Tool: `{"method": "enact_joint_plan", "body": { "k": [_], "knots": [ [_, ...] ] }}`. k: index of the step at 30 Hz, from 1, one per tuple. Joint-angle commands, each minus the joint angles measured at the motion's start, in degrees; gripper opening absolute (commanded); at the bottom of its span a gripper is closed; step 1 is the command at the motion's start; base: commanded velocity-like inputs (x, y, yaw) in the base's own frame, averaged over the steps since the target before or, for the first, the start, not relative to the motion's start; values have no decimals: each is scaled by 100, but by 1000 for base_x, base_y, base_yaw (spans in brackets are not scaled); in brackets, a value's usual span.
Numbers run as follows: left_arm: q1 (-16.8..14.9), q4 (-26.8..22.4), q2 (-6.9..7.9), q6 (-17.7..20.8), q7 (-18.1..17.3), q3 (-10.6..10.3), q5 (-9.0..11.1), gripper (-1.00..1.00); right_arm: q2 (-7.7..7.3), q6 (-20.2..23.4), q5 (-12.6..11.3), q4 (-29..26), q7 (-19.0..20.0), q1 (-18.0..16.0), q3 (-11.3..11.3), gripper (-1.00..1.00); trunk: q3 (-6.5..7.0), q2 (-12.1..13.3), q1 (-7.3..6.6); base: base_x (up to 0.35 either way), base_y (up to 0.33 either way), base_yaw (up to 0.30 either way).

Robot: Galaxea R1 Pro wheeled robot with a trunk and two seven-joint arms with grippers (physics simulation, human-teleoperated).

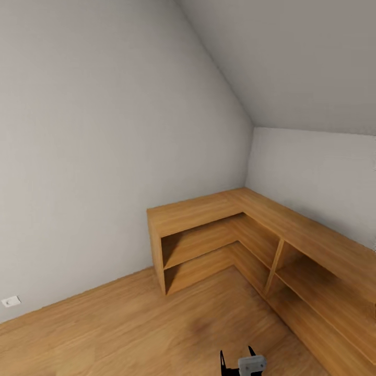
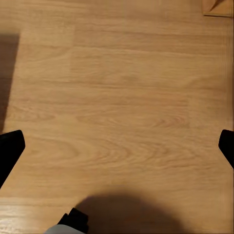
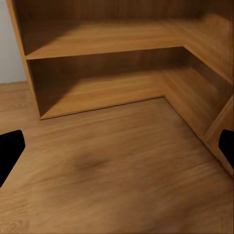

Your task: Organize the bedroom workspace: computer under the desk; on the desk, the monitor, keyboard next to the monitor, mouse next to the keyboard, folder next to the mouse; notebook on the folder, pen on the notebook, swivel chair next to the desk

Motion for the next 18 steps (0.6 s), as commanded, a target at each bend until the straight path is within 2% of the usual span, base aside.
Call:
{"method": "enact_joint_plan", "body": {
  "k": [1,12,18],
  "knots": [
    [-3,-3,6,-22,49,-49,26,100,3,-8,-22,5,-33,-5,49,100,-2,-4,4,328,87,-212],
    [-5,-6,5,-22,51,-50,29,100,3,-8,-22,5,66,-5,49,100,57,-4,4,323,81,-219],
    [-6,-3,3,-22,52,-56,34,100,3,-8,-22,-1,188,-5,43,100,87,-4,4,114,15,-252]
  ]
}}
